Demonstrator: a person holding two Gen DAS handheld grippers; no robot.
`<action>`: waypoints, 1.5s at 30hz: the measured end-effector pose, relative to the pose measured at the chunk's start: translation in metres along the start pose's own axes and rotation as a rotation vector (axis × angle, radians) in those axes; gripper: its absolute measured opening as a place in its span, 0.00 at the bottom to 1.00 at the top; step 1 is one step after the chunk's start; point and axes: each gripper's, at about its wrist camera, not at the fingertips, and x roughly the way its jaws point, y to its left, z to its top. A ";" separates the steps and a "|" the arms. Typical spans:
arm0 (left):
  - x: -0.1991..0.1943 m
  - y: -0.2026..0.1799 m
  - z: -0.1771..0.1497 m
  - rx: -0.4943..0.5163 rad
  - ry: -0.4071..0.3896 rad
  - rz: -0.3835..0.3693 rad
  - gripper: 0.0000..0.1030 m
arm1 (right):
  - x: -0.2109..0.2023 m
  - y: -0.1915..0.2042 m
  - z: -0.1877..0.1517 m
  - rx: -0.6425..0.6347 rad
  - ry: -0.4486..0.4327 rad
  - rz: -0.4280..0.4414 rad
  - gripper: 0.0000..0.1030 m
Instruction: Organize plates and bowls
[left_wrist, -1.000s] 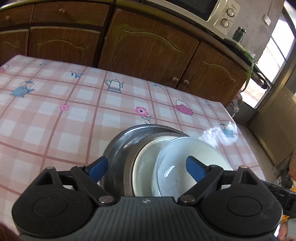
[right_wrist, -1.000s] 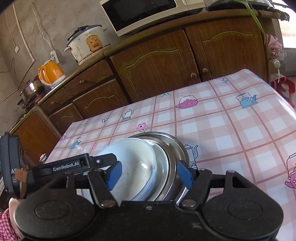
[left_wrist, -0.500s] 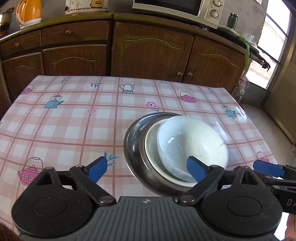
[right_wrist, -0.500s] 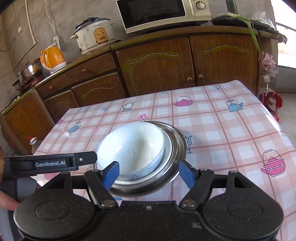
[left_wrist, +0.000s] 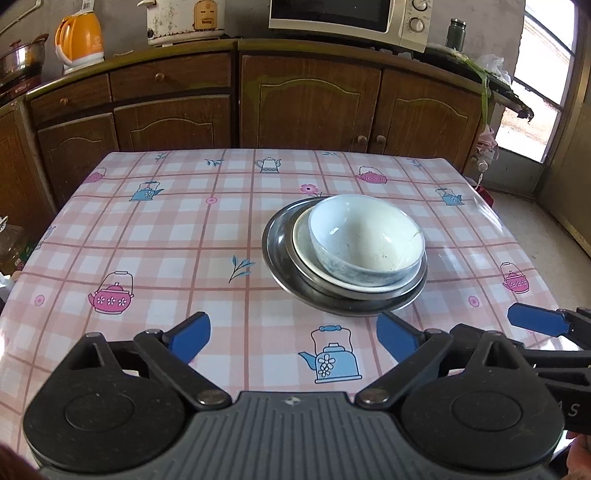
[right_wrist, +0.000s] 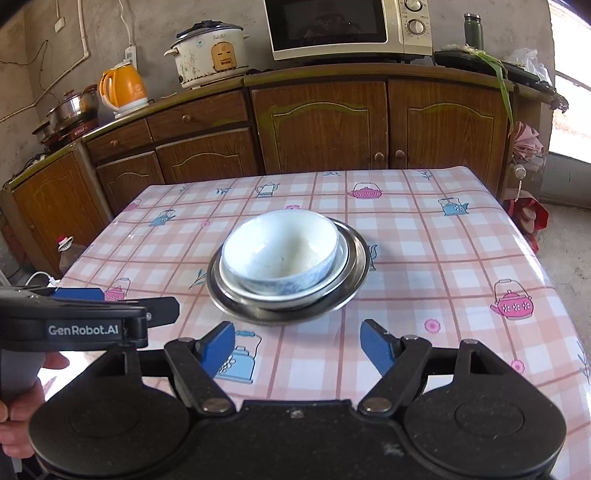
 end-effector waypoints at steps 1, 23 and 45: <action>-0.002 0.000 -0.002 -0.004 0.004 0.003 0.97 | -0.003 0.000 -0.003 0.001 0.003 0.003 0.87; -0.022 -0.018 -0.027 0.014 0.039 0.071 0.98 | -0.026 -0.005 -0.029 -0.002 0.045 -0.008 0.88; -0.013 -0.017 -0.031 0.026 0.053 0.078 0.98 | -0.014 -0.007 -0.032 0.006 0.078 -0.009 0.88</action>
